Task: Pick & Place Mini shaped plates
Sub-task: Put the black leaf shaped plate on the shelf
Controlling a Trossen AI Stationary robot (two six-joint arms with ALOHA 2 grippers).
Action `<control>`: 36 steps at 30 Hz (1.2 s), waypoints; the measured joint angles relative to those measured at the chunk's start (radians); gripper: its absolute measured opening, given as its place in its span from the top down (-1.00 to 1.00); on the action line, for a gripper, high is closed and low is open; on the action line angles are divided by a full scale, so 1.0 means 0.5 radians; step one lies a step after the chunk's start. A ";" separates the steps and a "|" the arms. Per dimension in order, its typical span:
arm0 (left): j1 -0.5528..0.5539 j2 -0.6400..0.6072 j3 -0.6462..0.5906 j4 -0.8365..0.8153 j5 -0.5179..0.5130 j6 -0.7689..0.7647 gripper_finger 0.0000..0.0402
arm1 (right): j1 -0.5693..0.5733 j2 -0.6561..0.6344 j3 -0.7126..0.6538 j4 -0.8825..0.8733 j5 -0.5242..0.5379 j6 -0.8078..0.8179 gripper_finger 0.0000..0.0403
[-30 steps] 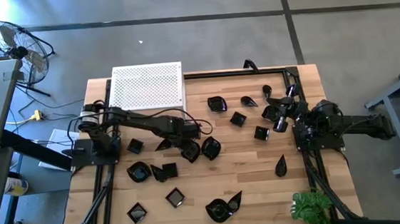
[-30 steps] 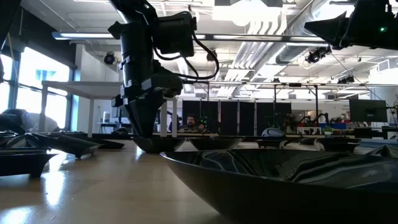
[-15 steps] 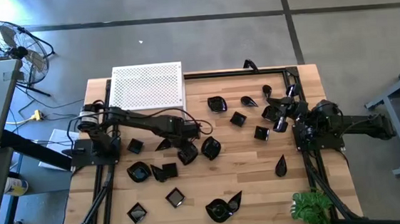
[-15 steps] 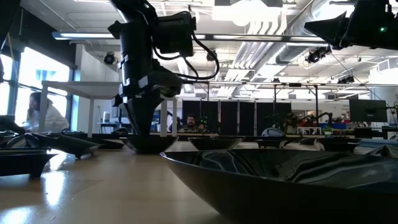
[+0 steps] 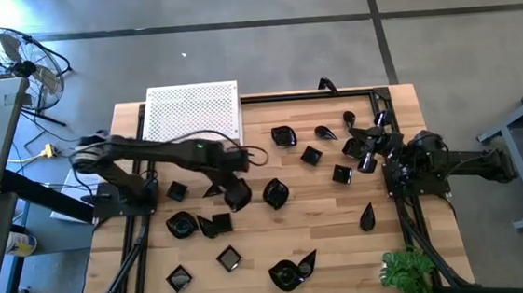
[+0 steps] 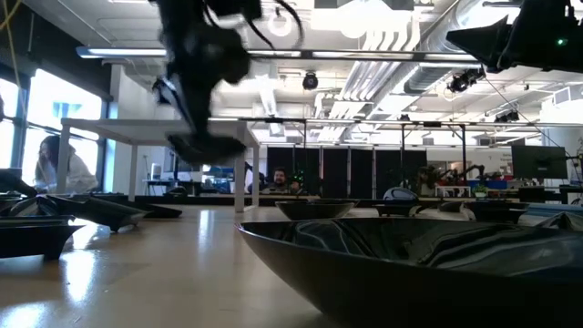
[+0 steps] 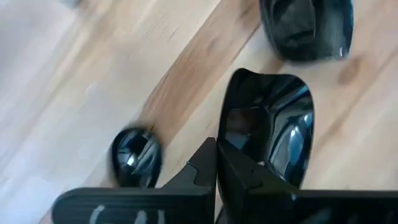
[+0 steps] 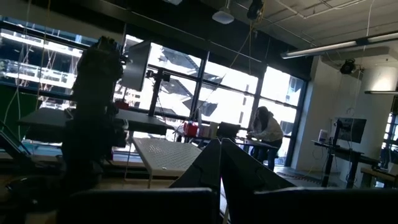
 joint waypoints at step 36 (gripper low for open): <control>2.025 -0.841 0.121 -0.579 -0.064 1.178 0.99 | 0.000 0.036 0.002 0.042 -0.098 0.121 1.00</control>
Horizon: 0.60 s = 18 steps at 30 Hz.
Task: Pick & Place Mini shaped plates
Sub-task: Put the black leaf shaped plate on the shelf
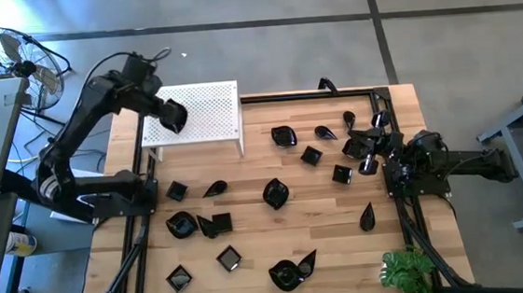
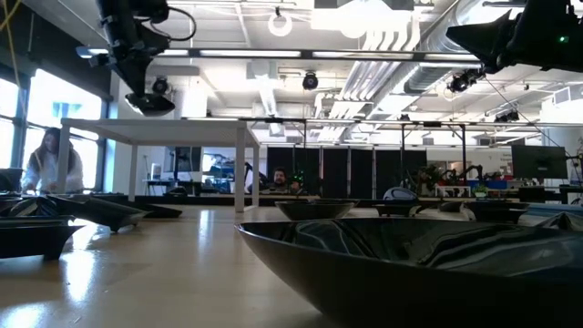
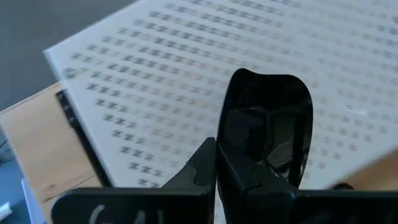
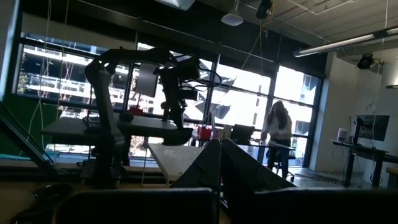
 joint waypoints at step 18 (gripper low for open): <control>0.108 0.077 0.000 0.017 -0.112 -0.031 0.99 | 0.000 0.001 -0.002 0.000 0.001 0.000 1.00</control>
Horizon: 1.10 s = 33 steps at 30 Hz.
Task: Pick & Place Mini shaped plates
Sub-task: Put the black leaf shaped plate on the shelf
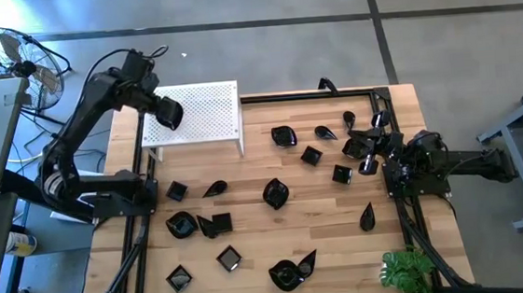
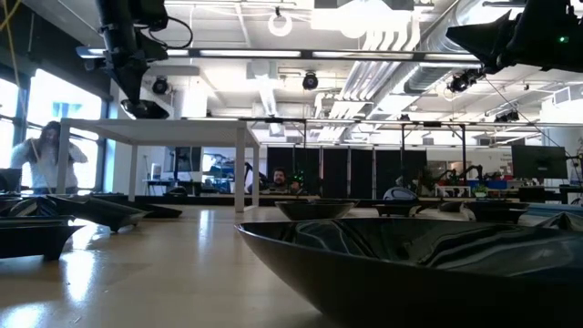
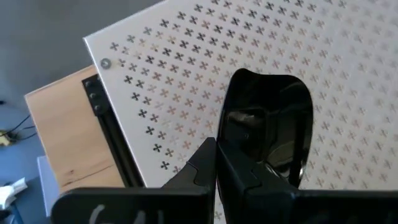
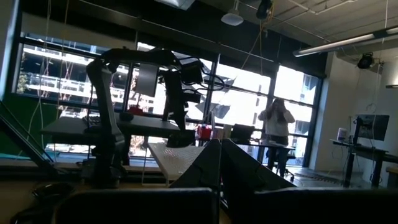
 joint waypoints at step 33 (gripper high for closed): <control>-0.224 0.179 0.000 -0.007 -0.485 0.020 0.51 | 0.000 0.000 0.000 0.000 0.000 0.000 1.00</control>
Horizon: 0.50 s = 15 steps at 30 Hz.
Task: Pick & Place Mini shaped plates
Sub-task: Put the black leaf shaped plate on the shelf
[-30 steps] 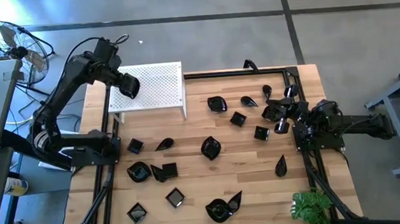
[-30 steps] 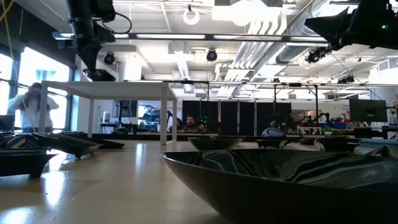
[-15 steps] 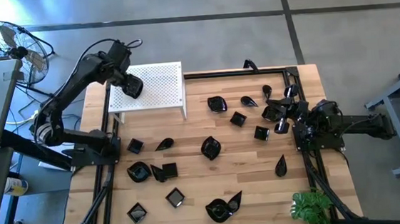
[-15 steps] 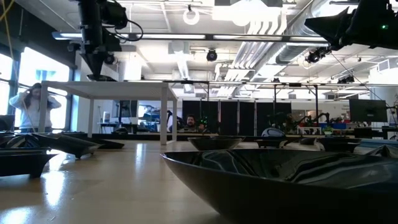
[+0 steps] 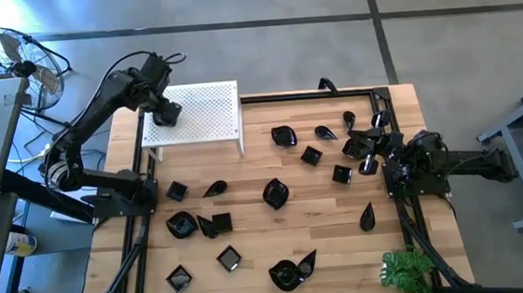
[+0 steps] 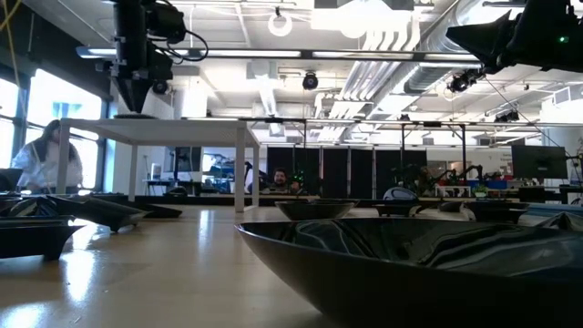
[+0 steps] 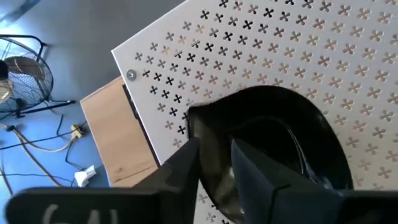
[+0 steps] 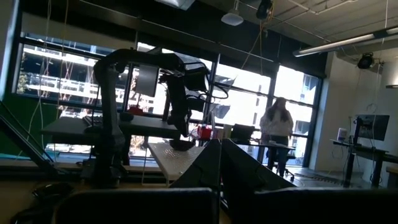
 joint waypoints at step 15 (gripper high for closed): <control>-0.266 -0.004 0.136 0.123 0.419 0.002 0.47 | 0.000 0.000 0.000 0.001 0.000 -0.001 1.00</control>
